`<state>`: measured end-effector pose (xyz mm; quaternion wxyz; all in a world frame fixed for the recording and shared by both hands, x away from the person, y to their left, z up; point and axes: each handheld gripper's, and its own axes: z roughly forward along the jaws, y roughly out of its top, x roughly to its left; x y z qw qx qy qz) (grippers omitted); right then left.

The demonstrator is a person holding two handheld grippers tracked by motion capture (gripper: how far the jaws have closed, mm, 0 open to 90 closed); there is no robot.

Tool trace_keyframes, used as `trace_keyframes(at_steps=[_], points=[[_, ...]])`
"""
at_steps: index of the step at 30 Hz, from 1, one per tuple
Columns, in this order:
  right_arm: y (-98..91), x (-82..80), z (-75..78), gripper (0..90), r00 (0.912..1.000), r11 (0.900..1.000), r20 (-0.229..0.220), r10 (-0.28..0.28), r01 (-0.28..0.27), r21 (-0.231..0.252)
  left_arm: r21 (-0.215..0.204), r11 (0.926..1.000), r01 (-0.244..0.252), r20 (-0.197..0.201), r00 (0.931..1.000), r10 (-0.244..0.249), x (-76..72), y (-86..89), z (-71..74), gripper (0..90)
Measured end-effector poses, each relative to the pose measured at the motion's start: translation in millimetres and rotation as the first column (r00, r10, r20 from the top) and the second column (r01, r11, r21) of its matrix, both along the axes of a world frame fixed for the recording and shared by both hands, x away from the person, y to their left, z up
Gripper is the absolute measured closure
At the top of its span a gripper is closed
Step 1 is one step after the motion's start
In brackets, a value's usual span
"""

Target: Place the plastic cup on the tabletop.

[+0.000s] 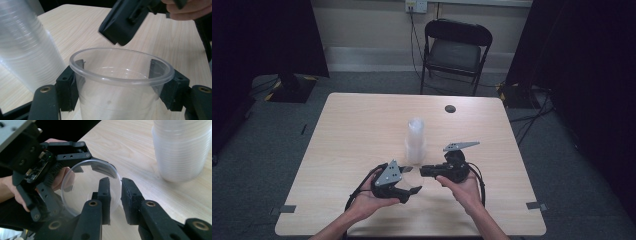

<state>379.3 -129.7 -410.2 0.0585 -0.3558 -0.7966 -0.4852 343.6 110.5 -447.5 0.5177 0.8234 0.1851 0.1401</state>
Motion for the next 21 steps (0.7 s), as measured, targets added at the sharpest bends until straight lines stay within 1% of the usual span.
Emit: trace_keyframes(at_steps=[1,2,6,8,10,11,12,14,15,17,19,21], points=[[-1.0,-0.4,0.9,77.1,1.0,0.9999,0.007,-0.005,0.005,0.009,0.003,1.0,-0.009,-0.001,1.0,0.009,1.5,1.8,0.4,29.5],[-2.1,-0.6,1.6,77.0,0.9999,0.9998,0.014,-0.007,0.007,0.019,-0.009,0.9998,-0.019,-0.003,0.9998,0.019,2.2,2.2,0.2,29.6],[-6.1,-1.3,4.5,76.4,0.999,0.9989,0.037,-0.024,0.022,0.04,-0.033,0.9987,-0.038,-0.024,0.999,0.037,5.8,5.6,0.8,29.8],[-8.6,-1.6,6.3,76.1,0.9978,0.9977,0.057,-0.033,0.03,0.061,-0.043,0.9981,-0.043,-0.033,0.9986,0.042,7.3,6.9,0.6,29.8],[-10.4,-1.8,8.0,75.3,0.9974,0.997,0.063,-0.035,0.03,0.07,-0.054,0.9975,-0.047,-0.043,0.998,0.045,8.7,8.5,0.5,29.8],[-11.2,-2.0,8.5,75.1,0.9965,0.9964,0.073,-0.039,0.033,0.078,-0.055,0.997,-0.054,-0.044,0.9977,0.051,9.1,9.4,0.6,29.7],[-12.3,-2.2,9.0,75.0,0.9963,0.9959,0.074,-0.043,0.037,0.082,-0.056,0.9967,-0.059,-0.043,0.9975,0.057,9.4,10.0,0.7,29.8],[-14.2,-2.2,9.4,74.5,0.9955,0.9953,0.08,-0.052,0.045,0.086,-0.076,0.9947,-0.069,-0.065,0.9958,0.064,10.9,11.6,0.8,29.8],[-15.2,-2.1,9.7,74.4,0.9952,0.9949,0.081,-0.055,0.048,0.089,-0.081,0.9935,-0.08,-0.069,0.9949,0.074,11.8,12.6,1.0,29.4],[-18.0,-2.0,10.6,74.0,0.9946,0.9944,0.083,-0.064,0.056,0.09,-0.094,0.9906,-0.1,-0.088,0.9919,0.091,14.1,15.3,1.7,29.3],[-20.9,-2.8,11.9,73.4,0.9931,0.9937,0.091,-0.074,0.066,0.091,-0.102,0.9877,-0.119,-0.09,0.9899,0.11,16.1,19.0,3.8,29.4],[-23.1,-3.5,12.7,70.8,0.9916,0.9935,0.1,-0.083,0.074,0.087,-0.124,0.9823,-0.14,-0.098,0.9868,0.129,17.8,23.8,6.5,29.4]])
